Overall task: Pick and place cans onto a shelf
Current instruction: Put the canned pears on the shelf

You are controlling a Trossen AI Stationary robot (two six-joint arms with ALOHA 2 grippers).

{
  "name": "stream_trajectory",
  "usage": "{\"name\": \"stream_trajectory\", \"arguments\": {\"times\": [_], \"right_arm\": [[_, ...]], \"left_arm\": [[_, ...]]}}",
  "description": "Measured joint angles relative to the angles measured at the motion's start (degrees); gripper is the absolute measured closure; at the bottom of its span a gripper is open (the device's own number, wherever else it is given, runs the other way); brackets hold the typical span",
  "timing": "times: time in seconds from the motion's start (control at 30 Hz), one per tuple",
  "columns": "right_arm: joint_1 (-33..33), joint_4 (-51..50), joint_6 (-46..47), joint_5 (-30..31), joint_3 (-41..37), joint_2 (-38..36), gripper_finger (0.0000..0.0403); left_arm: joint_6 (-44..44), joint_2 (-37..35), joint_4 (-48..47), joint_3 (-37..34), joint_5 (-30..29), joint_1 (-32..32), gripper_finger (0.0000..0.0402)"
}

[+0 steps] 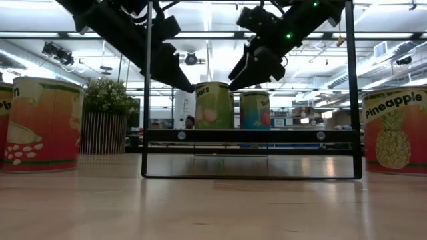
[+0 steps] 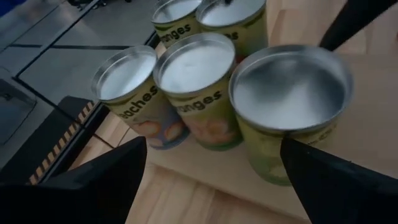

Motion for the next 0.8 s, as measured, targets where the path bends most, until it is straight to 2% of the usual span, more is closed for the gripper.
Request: {"name": "stream_trajectory", "arguments": {"times": [0.17,0.37,0.53,0.8], "right_arm": [[0.94,-2.85,0.41,2.82,-0.02,-0.69,0.0054],[-1.59,-2.1,1.67,2.61,-0.02,-0.64,0.0054],[-3.52,-1.41,3.81,-2.5,-0.02,-0.6,0.0054],[-2.06,-1.71,5.4,-5.49,-0.02,-0.6,0.0054]], "left_arm": [[0.23,-0.44,-1.88,0.04,-2.85,-0.11,0.0026],[-0.95,1.52,-0.52,0.09,-1.68,0.97,0.0026],[-1.95,3.76,0.14,0.07,-0.34,1.33,0.0026],[-1.28,4.55,2.68,-0.02,-0.74,1.59,0.0026]]}}
